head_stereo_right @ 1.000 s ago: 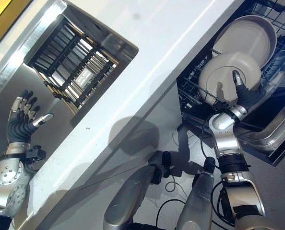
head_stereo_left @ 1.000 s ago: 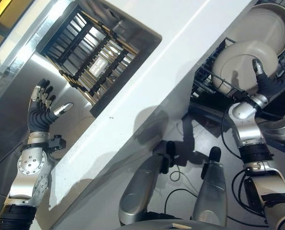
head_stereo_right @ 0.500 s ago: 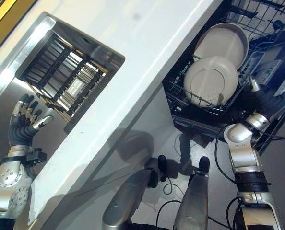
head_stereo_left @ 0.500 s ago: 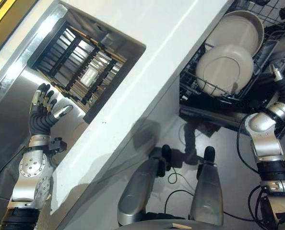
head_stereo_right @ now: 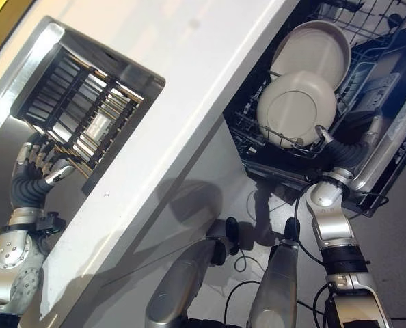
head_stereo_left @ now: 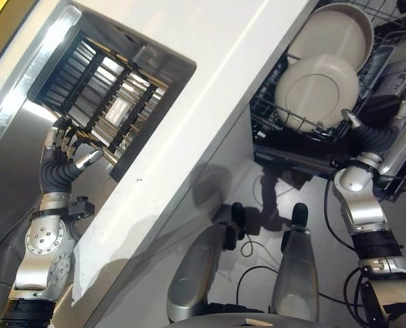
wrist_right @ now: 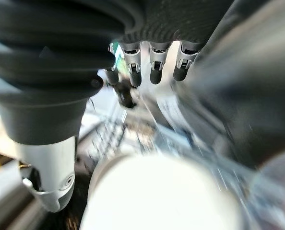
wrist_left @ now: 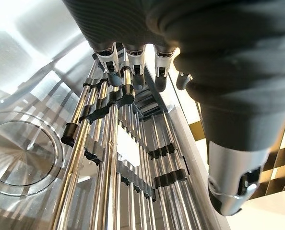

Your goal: Pick up plates and place into dishwasher.

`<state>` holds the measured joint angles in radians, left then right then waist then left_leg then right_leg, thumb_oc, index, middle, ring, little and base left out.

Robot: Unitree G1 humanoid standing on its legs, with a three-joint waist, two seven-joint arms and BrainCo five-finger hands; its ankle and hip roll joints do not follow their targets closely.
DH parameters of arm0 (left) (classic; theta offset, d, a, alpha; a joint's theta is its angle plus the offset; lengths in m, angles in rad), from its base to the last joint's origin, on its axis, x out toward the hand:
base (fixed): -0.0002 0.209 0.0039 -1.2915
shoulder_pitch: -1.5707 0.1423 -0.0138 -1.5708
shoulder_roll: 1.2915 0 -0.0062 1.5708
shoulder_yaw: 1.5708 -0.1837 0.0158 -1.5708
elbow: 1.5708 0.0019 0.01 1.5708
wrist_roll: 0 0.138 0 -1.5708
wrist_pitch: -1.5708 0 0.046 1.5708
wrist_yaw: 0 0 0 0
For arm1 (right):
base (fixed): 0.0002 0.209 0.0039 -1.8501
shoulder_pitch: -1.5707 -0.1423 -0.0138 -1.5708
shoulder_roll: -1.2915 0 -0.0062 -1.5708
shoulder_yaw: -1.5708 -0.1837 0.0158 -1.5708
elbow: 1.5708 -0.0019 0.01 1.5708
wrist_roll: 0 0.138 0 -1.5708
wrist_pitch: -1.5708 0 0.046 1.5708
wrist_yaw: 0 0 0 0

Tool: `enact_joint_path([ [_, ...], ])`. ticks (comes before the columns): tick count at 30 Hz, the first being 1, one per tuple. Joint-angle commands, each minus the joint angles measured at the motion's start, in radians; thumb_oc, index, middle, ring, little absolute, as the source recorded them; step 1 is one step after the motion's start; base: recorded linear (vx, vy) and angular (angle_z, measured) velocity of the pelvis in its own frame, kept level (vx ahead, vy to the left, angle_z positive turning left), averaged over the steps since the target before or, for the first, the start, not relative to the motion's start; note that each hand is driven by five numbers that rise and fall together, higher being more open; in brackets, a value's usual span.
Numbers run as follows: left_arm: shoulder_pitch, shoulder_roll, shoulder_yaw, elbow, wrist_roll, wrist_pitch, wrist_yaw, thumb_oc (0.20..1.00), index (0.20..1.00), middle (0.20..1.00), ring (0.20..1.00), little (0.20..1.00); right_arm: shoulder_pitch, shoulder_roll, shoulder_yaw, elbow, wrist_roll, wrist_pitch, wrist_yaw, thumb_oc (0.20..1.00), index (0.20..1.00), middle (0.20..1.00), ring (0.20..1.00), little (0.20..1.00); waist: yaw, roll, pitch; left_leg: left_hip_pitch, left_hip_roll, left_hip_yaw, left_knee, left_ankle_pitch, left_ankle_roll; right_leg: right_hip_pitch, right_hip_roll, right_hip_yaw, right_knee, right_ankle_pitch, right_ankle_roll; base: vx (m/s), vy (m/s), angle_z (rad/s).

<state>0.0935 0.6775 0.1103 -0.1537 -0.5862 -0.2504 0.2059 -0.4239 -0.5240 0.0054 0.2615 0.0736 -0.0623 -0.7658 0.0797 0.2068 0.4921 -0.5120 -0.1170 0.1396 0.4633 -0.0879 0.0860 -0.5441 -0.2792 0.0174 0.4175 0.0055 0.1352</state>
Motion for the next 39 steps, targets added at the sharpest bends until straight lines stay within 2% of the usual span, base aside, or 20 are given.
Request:
enact_joint_path([
  [1, -0.081, -0.082, -0.081, -0.004, -0.017, -0.057, 0.021, 1.0, 1.0, 1.0, 1.0, 1.0, -0.114, -0.028, 0.029, -0.034, -0.008, -0.062, 0.044, 1.0, 1.0, 1.0, 1.0, 1.0, 0.001, -0.019, 0.028, -0.07, -0.021, -0.099, 0.199, -0.173, -0.028, 0.008, -0.038, -0.017, -0.181, 0.161, -0.018, 0.03, -0.026, 0.16],
  [5, -0.091, -0.076, -0.095, -0.001, -0.011, -0.065, 0.024, 1.0, 1.0, 1.0, 1.0, 1.0, -0.161, -0.028, 0.077, -0.014, -0.051, -0.057, 0.008, 1.0, 1.0, 1.0, 1.0, 1.0, 0.023, -0.017, 0.028, -0.092, -0.023, -0.112, 0.195, -0.164, -0.028, -0.008, -0.042, -0.037, -0.179, 0.166, -0.018, 0.02, -0.021, 0.15],
  [11, -0.092, -0.078, -0.11, 0.008, 0.002, -0.081, 0.028, 1.0, 1.0, 1.0, 1.0, 1.0, -0.177, 0.013, 0.089, 0.024, 0.027, -0.044, -0.075, 1.0, 1.0, 1.0, 1.0, 1.0, 0.042, -0.014, 0.028, -0.112, -0.024, -0.124, 0.204, -0.169, -0.028, -0.026, -0.04, -0.052, -0.157, 0.157, -0.018, 0.03, -0.002, 0.13],
  [14, -0.093, -0.087, -0.125, 0.017, 0.013, -0.094, 0.036, 1.0, 1.0, 1.0, 1.0, 1.0, -0.174, 0.047, 0.079, 0.057, 0.084, -0.056, -0.157, 1.0, 1.0, 1.0, 1.0, 1.0, 0.045, -0.012, 0.028, -0.135, -0.028, -0.127, 0.202, -0.16, -0.025, -0.052, -0.043, -0.054, -0.148, 0.165, -0.017, 0.01, 0.012, 0.08],
  [17, -0.089, -0.094, -0.148, 0.019, 0.027, -0.107, 0.049, 1.0, 1.0, 1.0, 1.0, 1.0, -0.168, 0.07, 0.055, 0.065, 0.084, -0.064, -0.303, 1.0, 1.0, 1.0, 1.0, 1.0, 0.047, 0.003, 0.028, -0.145, -0.027, -0.128, 0.202, -0.166, -0.022, -0.068, -0.042, -0.056, -0.141, 0.163, -0.019, 0.01, 0.024, 0.04],
  [20, -0.085, -0.104, -0.168, 0.022, 0.03, -0.124, 0.057, 1.0, 1.0, 1.0, 1.0, 1.0, -0.177, 0.087, 0.037, 0.06, 0.08, -0.071, -0.352, 1.0, 1.0, 1.0, 1.0, 1.0, 0.047, 0.021, 0.028, -0.144, -0.034, -0.129, 0.196, -0.164, -0.023, -0.076, -0.045, -0.05, -0.143, 0.16, -0.02, 0.01, 0.076, 0.02],
  [23, -0.078, -0.111, -0.177, 0.008, 0.023, -0.129, 0.059, 1.0, 1.0, 1.0, 1.0, 1.0, -0.198, 0.095, 0.052, 0.053, 0.123, -0.112, -0.224, 1.0, 1.0, 1.0, 1.0, 1.0, 0.052, 0.038, 0.028, -0.134, -0.041, -0.133, 0.188, -0.162, -0.023, -0.074, -0.05, -0.049, -0.15, 0.158, -0.018, 0.02, 0.084, 0.01],
  [25, -0.074, -0.107, -0.172, 0.001, 0.013, -0.124, 0.05, 1.0, 1.0, 1.0, 1.0, 1.0, -0.212, 0.105, 0.069, 0.045, 0.234, -0.164, -0.04, 1.0, 1.0, 1.0, 1.0, 1.0, 0.058, 0.044, 0.028, -0.133, -0.044, -0.134, 0.188, -0.161, -0.025, -0.073, -0.054, -0.05, -0.151, 0.158, -0.017, 0.01, 0.021, 0.0],
  [27, -0.07, -0.101, -0.165, -0.002, 0.001, -0.122, 0.038, 1.0, 1.0, 1.0, 1.0, 1.0, -0.225, 0.117, 0.093, 0.043, 0.268, -0.193, 0.11, 1.0, 1.0, 1.0, 1.0, 1.0, 0.066, 0.045, 0.028, -0.133, -0.045, -0.137, 0.186, -0.157, -0.029, -0.069, -0.059, -0.055, -0.157, 0.157, -0.016, 0.0, -0.015, -0.02],
  [30, -0.067, -0.092, -0.152, 0.001, -0.01, -0.125, 0.03, 1.0, 1.0, 1.0, 1.0, 1.0, -0.234, 0.13, 0.147, 0.013, 0.272, -0.212, 0.248, 1.0, 1.0, 1.0, 1.0, 1.0, 0.076, 0.042, 0.028, -0.131, -0.047, -0.143, 0.179, -0.148, -0.034, -0.061, -0.064, -0.066, -0.168, 0.159, -0.014, 0.0, -0.037, -0.07],
  [34, -0.065, -0.087, -0.143, 0.005, -0.009, -0.129, 0.031, 1.0, 1.0, 1.0, 1.0, 1.0, -0.256, 0.161, 0.228, -0.003, 0.274, -0.193, 0.359, 1.0, 1.0, 1.0, 1.0, 1.0, 0.094, 0.034, 0.028, -0.111, -0.048, -0.155, 0.164, -0.137, -0.038, -0.034, -0.069, -0.086, -0.181, 0.159, -0.011, 0.01, -0.043, 0.01],
  [39, -0.062, -0.067, -0.13, 0.006, -0.024, -0.126, 0.002, 1.0, 1.0, 1.0, 1.0, 1.0, -0.328, 0.188, 0.27, 0.037, 0.287, -0.197, 0.382, 1.0, 1.0, 1.0, 1.0, 1.0, 0.132, 0.037, 0.028, -0.076, -0.053, -0.183, 0.151, -0.127, -0.04, 0.023, -0.071, -0.122, -0.199, 0.155, -0.011, 0.02, -0.07, 0.12],
])
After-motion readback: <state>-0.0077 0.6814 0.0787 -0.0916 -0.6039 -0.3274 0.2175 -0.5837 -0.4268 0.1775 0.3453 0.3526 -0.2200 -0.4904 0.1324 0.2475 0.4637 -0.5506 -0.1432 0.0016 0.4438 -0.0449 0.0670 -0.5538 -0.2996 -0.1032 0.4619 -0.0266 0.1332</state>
